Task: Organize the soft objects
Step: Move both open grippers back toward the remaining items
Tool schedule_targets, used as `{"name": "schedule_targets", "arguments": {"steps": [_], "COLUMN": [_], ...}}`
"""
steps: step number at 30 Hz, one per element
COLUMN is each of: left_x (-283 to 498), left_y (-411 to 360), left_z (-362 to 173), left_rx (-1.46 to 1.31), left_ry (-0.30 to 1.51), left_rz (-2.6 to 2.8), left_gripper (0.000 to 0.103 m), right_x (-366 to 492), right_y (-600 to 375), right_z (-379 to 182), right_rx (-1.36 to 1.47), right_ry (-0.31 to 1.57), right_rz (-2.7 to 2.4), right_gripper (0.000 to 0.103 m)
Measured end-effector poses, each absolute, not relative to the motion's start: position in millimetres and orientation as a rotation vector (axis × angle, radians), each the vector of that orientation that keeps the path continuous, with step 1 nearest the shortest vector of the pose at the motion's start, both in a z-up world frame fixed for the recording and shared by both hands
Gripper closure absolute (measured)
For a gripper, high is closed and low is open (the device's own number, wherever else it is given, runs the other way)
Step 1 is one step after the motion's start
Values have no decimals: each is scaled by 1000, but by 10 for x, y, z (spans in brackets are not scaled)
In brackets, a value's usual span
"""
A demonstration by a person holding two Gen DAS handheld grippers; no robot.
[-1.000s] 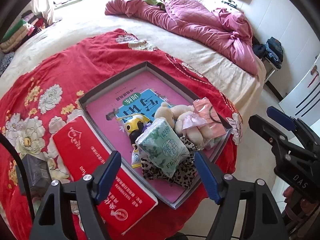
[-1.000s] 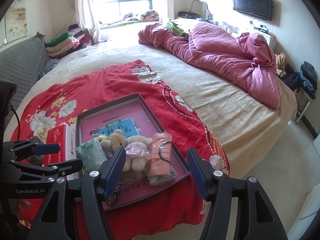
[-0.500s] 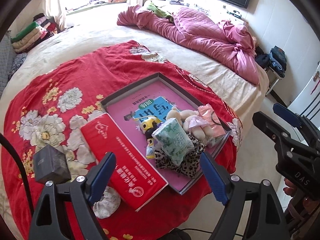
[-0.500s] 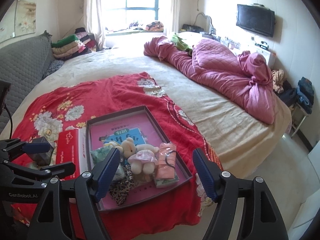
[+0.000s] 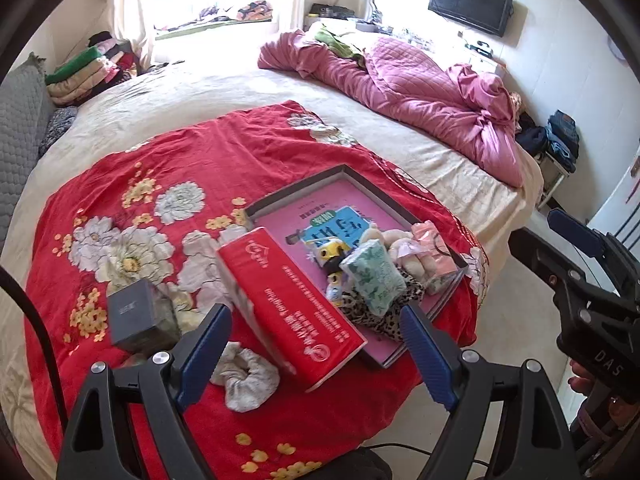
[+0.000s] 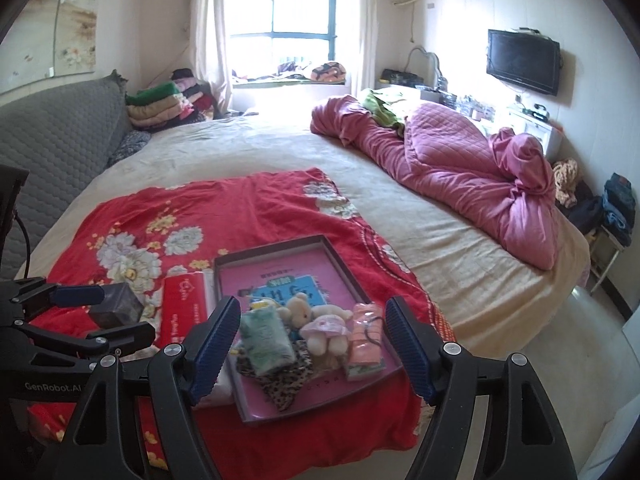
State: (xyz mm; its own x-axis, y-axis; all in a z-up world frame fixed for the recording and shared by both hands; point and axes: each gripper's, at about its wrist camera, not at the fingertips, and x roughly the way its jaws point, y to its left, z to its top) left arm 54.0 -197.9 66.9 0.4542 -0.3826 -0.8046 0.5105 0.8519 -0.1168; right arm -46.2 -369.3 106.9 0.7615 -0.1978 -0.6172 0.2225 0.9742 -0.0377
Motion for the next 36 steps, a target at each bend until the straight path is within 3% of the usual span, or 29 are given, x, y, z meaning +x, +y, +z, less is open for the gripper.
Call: {"name": "schedule_targets", "arguments": {"steps": [23, 36], "left_x": [496, 557], "left_y": [-879, -261], "left_z": [734, 456], "left_rx": [46, -16], "left_ry": [950, 1004], "left_rz": [-411, -308], "left_gripper": [18, 18], "right_x": [-362, -279], "right_y": [-2669, -2230], "right_z": [1120, 867], "right_rx": [-64, -114], "right_ry": [672, 721], "right_rz": [-74, 11], "right_gripper": [27, 27]}}
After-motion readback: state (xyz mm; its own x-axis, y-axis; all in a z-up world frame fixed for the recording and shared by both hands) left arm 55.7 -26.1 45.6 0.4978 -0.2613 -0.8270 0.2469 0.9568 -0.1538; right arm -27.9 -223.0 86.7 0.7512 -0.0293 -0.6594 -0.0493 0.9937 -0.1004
